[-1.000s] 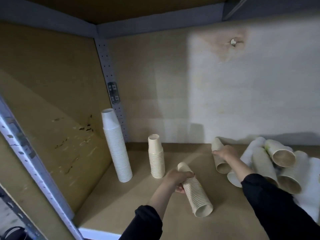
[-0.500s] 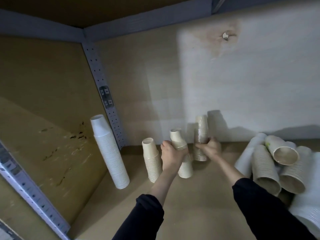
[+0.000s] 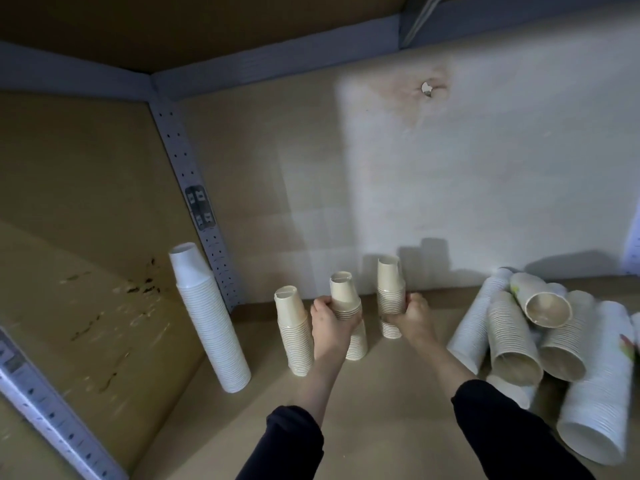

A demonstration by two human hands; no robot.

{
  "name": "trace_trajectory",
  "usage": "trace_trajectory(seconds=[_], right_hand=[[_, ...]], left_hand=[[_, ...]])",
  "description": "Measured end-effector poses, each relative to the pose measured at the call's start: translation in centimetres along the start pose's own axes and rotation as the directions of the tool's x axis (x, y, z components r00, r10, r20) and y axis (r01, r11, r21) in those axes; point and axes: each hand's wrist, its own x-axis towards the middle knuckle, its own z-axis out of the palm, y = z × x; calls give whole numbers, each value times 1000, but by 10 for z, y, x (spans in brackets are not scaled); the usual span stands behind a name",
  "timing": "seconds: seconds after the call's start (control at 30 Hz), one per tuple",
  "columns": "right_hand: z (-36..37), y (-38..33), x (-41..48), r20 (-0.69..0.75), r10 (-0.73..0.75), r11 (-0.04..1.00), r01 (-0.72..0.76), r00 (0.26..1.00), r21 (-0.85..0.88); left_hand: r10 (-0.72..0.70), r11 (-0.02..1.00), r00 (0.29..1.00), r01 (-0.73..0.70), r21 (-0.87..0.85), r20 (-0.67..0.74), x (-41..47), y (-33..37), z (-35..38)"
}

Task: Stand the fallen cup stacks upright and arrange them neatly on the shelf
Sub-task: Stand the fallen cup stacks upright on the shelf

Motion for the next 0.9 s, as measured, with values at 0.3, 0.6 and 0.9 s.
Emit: trace_trajectory(seconds=[0.3,0.6,0.9], right_hand=[[-29,-12,-18,0,9,990,-9,1000,-144],[-78,-36,-57,-76,-57,981,41,996,-190],[-142,-44,-86,-228,-122,980,81,966,-181]], left_hand=[[-38,990,999,40,137,-13,-14,-1,-13],[2,994,996,-11,113,84,-55,33,-12],[70,995,966,-83,45,250,-91,75,13]])
